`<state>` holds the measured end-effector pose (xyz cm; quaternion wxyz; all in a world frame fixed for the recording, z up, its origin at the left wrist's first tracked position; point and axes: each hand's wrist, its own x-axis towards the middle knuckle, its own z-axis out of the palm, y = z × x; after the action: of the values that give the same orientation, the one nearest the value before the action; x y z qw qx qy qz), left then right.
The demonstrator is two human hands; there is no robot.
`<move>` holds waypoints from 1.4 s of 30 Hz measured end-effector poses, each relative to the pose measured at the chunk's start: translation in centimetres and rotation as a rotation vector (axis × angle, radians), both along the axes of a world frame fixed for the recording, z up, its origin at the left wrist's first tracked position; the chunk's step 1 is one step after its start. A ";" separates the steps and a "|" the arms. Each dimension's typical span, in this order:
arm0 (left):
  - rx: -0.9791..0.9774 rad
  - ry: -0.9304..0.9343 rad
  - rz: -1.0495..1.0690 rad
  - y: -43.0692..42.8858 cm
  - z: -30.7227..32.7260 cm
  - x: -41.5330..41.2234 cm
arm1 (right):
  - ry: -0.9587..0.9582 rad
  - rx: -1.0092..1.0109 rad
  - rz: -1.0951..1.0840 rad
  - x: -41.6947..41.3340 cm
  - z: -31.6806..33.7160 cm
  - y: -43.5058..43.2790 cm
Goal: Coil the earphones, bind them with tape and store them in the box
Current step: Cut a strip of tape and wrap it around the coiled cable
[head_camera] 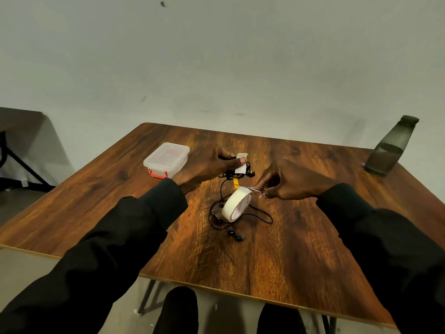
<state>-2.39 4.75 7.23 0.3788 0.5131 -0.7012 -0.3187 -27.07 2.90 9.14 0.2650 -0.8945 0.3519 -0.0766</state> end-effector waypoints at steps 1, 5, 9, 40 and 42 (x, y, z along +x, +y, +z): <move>-0.009 0.007 0.020 -0.1 -0.3 0.2 | 0.005 -0.001 -0.007 -0.4 -0.5 0.1; -0.005 0.067 0.075 0.0 -0.8 0.9 | 0.021 -0.010 -0.054 -3.0 -2.3 0.1; 0.008 0.093 0.062 0.2 -0.6 1.3 | 0.008 -0.039 -0.144 -6.5 -1.8 0.3; 0.126 0.147 0.064 0.9 -3.4 -0.3 | 0.388 -0.288 -0.793 -9.3 -9.5 4.9; 0.122 0.155 0.068 0.9 -3.4 -0.4 | 0.478 -0.335 -0.765 -8.9 -9.6 5.2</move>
<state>-2.75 5.60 3.82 0.4106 0.5324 -0.6312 -0.3866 -35.99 8.15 -0.42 -0.0183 -0.7239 0.6895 -0.0164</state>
